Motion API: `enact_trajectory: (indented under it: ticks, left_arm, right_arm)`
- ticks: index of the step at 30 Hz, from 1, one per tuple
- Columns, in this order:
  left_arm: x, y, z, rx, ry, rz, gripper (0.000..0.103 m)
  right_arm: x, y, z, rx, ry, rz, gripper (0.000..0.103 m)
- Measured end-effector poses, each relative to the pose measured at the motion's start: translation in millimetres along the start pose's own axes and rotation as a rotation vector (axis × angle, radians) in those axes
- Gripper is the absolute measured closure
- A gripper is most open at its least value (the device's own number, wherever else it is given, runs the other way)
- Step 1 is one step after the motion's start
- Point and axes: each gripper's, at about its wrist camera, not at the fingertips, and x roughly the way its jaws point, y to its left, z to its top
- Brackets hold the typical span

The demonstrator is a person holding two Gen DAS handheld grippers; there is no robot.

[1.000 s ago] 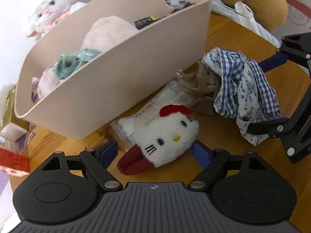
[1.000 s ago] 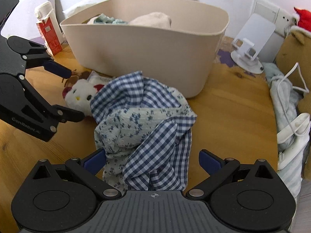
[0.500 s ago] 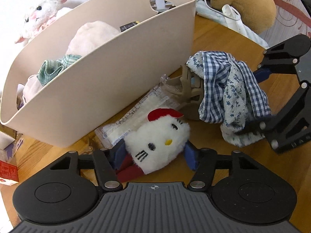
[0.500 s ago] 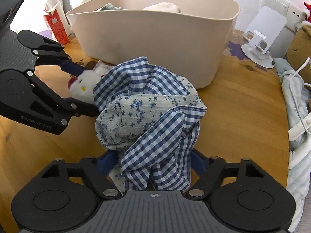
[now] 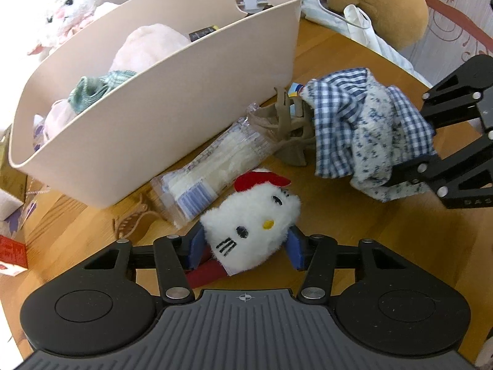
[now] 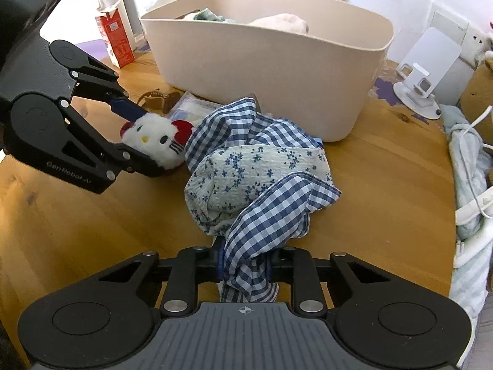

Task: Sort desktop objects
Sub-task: 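Grasp the blue checked cloth with the right tool while the left tool grasps the Hello Kitty plush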

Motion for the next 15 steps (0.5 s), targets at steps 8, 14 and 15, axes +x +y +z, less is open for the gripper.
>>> enact_trajectory:
  ticks: [8,14,15]
  left_arm:
    - [-17.0,1.6,-9.0,0.006,-0.016,0.013,0.050]
    - [-36.4,8.5,-21.2,0.005,-0.034,0.028,0.049]
    - [-38.2,8.8,-22.1,0.007,-0.037,0.033,0.049]
  right_arm:
    - [-26.2,2.6,-5.8,0.021,-0.049,-0.040,0.082]
    - [-41.9,8.7,-12.6,0.039,-0.078,-0.067,0.082]
    - [-43.2,10.2,-13.5,0.041,-0.083,-0.071,0.082]
